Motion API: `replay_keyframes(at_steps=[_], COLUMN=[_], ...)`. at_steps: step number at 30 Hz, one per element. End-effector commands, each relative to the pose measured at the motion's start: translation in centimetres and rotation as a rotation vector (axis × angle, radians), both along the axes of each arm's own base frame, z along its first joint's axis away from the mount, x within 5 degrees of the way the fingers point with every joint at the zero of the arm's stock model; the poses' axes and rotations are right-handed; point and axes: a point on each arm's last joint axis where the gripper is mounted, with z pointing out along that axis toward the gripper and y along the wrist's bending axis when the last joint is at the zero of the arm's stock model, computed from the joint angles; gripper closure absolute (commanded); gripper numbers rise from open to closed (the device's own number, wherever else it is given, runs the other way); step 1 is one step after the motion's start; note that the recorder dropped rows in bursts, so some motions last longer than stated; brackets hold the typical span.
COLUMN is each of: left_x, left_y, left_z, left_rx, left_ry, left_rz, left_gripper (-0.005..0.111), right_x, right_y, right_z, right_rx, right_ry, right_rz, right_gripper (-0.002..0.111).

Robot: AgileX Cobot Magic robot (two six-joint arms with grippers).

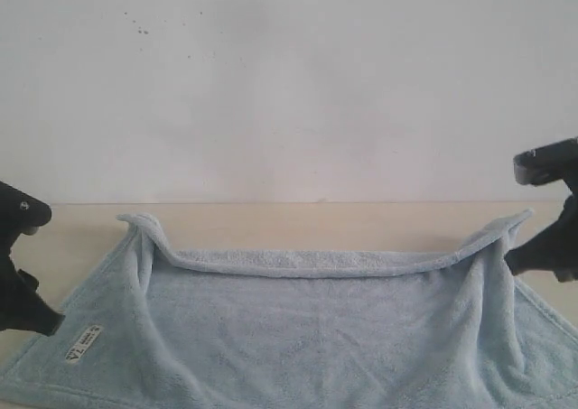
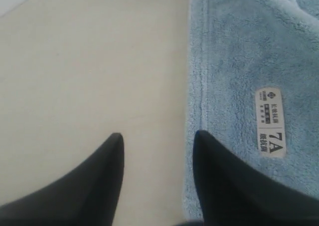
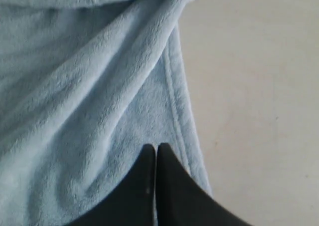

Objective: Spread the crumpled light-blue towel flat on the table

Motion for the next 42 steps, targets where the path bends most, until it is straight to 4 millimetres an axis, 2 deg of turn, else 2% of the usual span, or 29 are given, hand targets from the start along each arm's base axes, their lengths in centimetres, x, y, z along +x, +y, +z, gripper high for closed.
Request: replay_keyframes(at_steps=[1,3,5,10,14,15,19,25,30,37,42], left_x=[-0.1,0.0,0.1,0.4,0.5,0.7,0.8,0.9,0.6,0.3,-0.5], left_y=[-0.5,-0.7,-0.7,-0.9,-1.3,-1.3,-1.8,-1.1,-0.3,-0.3,-0.8], left_z=[-0.1,-0.7,-1.6,-3.8,-4.1,-4.1,-4.6,-5.0,-2.4,-0.4,3.3], left_rx=[-0.018,-0.025,-0.026,-0.013,-0.067,-0.082,-0.14,-0.265,-0.3,-0.36,-0.415], left_ry=[0.01,0.029,0.055,0.128,0.128,0.11,0.131,0.145,0.055,-0.018,-0.136], left_rz=[-0.06,-0.069,-0.063,-0.066,-0.075,-0.068,-0.124,-0.065,-0.027,-0.001,-0.097], left_gripper=[0.065,0.065,0.071,0.102,0.103,0.103,0.103,0.103,0.103,0.103,0.103], right_x=[-1.5,-1.9,-2.3,-3.8,-5.2,-6.1,-7.4,-7.8,-7.6,-7.7,-7.8], right_y=[-0.1,0.0,0.1,0.6,1.3,1.9,3.0,3.1,3.1,3.1,3.2], right_z=[-0.7,-0.6,0.0,2.9,5.1,5.9,7.0,7.0,7.1,7.0,7.0], right_rx=[0.021,0.036,0.059,0.127,0.221,0.278,0.366,0.371,0.367,0.373,0.381], right_ry=[-0.017,-0.021,-0.039,-0.119,-0.166,-0.153,-0.144,-0.114,-0.13,-0.121,-0.112], right_rz=[0.001,-0.002,-0.01,0.028,0.064,0.109,0.21,0.235,0.232,0.234,0.235], right_gripper=[0.108,0.108,0.108,0.108,0.108,0.108,0.108,0.108,0.108,0.108,0.108])
